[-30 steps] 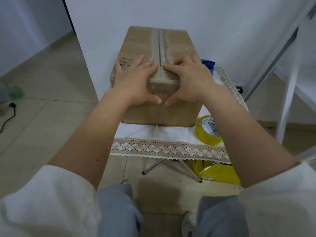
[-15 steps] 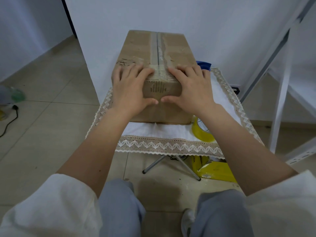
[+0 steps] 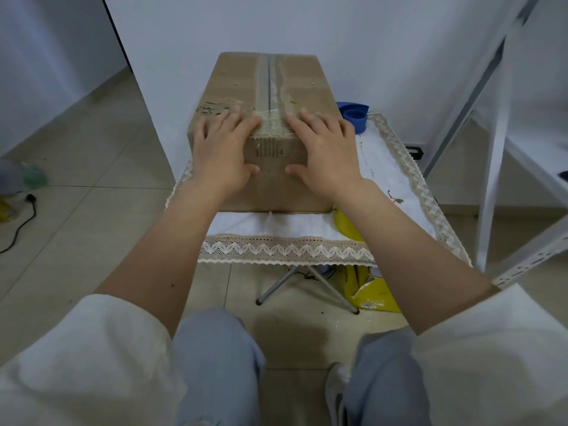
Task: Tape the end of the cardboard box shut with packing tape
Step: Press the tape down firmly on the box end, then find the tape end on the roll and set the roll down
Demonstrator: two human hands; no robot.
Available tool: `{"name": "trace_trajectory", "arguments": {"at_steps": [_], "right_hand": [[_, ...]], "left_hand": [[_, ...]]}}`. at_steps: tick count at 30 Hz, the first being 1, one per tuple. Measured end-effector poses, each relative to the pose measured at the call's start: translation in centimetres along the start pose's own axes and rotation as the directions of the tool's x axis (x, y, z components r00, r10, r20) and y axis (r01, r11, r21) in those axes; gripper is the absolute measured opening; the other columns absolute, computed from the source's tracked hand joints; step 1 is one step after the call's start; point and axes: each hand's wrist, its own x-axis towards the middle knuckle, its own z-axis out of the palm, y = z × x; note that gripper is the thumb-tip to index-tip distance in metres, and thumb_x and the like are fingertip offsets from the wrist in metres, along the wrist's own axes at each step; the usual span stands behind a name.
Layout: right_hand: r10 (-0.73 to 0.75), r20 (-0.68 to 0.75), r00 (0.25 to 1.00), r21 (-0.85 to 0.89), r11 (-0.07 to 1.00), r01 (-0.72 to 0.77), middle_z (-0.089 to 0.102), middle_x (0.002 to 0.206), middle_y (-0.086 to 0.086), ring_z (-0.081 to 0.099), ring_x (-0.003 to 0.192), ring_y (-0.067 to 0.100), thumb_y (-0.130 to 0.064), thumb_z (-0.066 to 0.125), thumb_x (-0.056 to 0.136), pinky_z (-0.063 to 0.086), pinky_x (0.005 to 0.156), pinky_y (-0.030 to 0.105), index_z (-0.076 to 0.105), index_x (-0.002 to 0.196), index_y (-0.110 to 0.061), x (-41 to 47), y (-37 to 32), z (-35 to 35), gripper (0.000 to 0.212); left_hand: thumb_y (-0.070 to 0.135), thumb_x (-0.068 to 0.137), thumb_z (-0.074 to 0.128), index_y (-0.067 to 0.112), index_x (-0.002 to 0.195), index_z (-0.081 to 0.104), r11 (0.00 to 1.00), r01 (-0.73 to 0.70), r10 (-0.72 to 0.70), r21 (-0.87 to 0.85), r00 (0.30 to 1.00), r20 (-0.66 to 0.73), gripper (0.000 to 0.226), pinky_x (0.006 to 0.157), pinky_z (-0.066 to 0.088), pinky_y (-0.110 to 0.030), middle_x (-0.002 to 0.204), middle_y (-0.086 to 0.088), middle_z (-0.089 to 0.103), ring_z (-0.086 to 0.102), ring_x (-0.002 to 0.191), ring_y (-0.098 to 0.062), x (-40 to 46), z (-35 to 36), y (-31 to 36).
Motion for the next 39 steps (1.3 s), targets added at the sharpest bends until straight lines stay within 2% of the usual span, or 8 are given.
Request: {"name": "trace_trajectory", "arguments": {"at_steps": [5, 11, 15, 20, 25, 31, 35, 39], "right_hand": [[0.010, -0.071, 0.997, 0.032, 0.999, -0.008, 0.038, 0.155, 0.005, 0.035, 0.142, 0.024, -0.034, 0.074, 0.083, 0.009, 0.120, 0.048, 0.040, 0.147, -0.023, -2.1, 1.9, -1.4, 0.073], [0.162, -0.248, 0.955, 0.105, 0.985, -0.140, 0.052, 0.142, 0.004, 0.046, 0.131, 0.026, -0.042, 0.065, 0.089, 0.032, 0.108, 0.044, 0.051, 0.137, -0.024, -6.8, 6.2, -1.2, 0.054], [0.303, -0.144, 0.942, 0.208, 0.940, -0.271, 0.059, 0.132, 0.001, 0.052, 0.124, 0.025, -0.039, 0.062, 0.094, 0.038, 0.103, 0.041, 0.056, 0.133, -0.023, -9.1, 9.0, -0.6, 0.043], [0.479, -0.007, 0.878, 0.377, 0.814, -0.441, 0.066, 0.119, -0.004, 0.062, 0.101, 0.016, -0.032, 0.056, 0.098, 0.047, 0.082, 0.031, 0.060, 0.127, -0.022, -10.5, 11.9, 0.8, 0.030], [0.628, 0.040, 0.777, 0.456, 0.681, -0.573, 0.070, 0.102, -0.008, 0.057, 0.073, 0.008, -0.031, 0.057, 0.098, 0.039, 0.070, 0.024, 0.067, 0.114, -0.023, -10.4, 14.2, 3.1, 0.021], [0.733, 0.000, 0.681, 0.595, 0.547, -0.589, 0.060, 0.073, -0.018, 0.055, 0.059, -0.001, -0.031, 0.060, 0.096, 0.042, 0.065, 0.022, 0.069, 0.096, -0.029, -11.0, 15.4, 6.0, 0.009], [0.740, 0.026, 0.672, 0.668, 0.487, -0.563, 0.070, 0.083, -0.009, 0.067, 0.077, 0.011, -0.028, 0.061, 0.096, 0.055, 0.077, 0.035, 0.070, 0.093, -0.026, -11.7, 15.4, 7.5, 0.010], [0.736, 0.032, 0.676, 0.692, 0.472, -0.547, 0.072, 0.083, -0.008, 0.065, 0.072, 0.006, -0.029, 0.061, 0.095, 0.052, 0.069, 0.023, 0.071, 0.094, -0.022, -11.2, 15.3, 7.6, 0.012]], "left_hand": [[0.026, 0.077, 0.082, 0.024, 0.157, 0.016, 0.999, 0.004, -0.008, -0.052, 0.997, -0.075, 0.104, 0.123, 0.007, -0.048, 0.165, -0.013, 0.018, 0.012, 0.154, -0.029, -2.2, 0.6, 3.4], [0.008, 0.082, 0.068, 0.019, 0.133, 0.056, 0.943, -0.197, 0.093, -0.270, 0.931, -0.354, 0.054, 0.094, 0.035, -0.030, 0.127, -0.001, 0.063, 0.051, 0.119, -0.024, -6.2, 3.1, 8.5], [0.002, 0.083, 0.066, 0.018, 0.119, 0.065, 0.907, -0.300, 0.227, -0.295, 0.939, -0.258, 0.040, 0.081, 0.032, -0.025, 0.113, 0.001, 0.070, 0.057, 0.105, -0.023, -7.7, 6.6, 10.8], [0.002, 0.084, 0.066, 0.017, 0.118, 0.067, 0.880, -0.278, 0.247, -0.385, 0.960, -0.129, 0.037, 0.084, 0.037, -0.029, 0.113, -0.001, 0.071, 0.059, 0.106, -0.025, -7.5, 10.2, 12.7], [0.028, 0.085, 0.072, 0.025, 0.110, 0.067, 0.860, -0.287, 0.285, -0.423, 0.956, -0.071, 0.026, 0.088, 0.031, -0.026, 0.110, 0.006, 0.072, 0.063, 0.102, -0.023, -5.1, 12.8, 14.8], [0.068, 0.068, 0.068, 0.031, 0.089, 0.067, 0.932, -0.274, 0.307, -0.239, 0.945, 0.114, 0.043, 0.101, 0.021, -0.035, 0.091, 0.013, 0.069, 0.060, 0.097, -0.016, -2.5, 14.2, 16.3], [0.067, 0.067, 0.069, 0.028, 0.072, 0.063, 0.948, -0.268, 0.295, -0.172, 0.942, 0.160, 0.040, 0.102, 0.016, -0.037, 0.075, 0.011, 0.064, 0.057, 0.094, -0.018, -2.7, 14.8, 16.3], [0.057, 0.065, 0.067, 0.025, 0.072, 0.067, 0.929, -0.268, 0.308, -0.255, 0.942, 0.134, 0.033, 0.093, 0.020, -0.033, 0.068, 0.009, 0.067, 0.057, 0.080, -0.016, -2.6, 14.6, 16.0]]}}
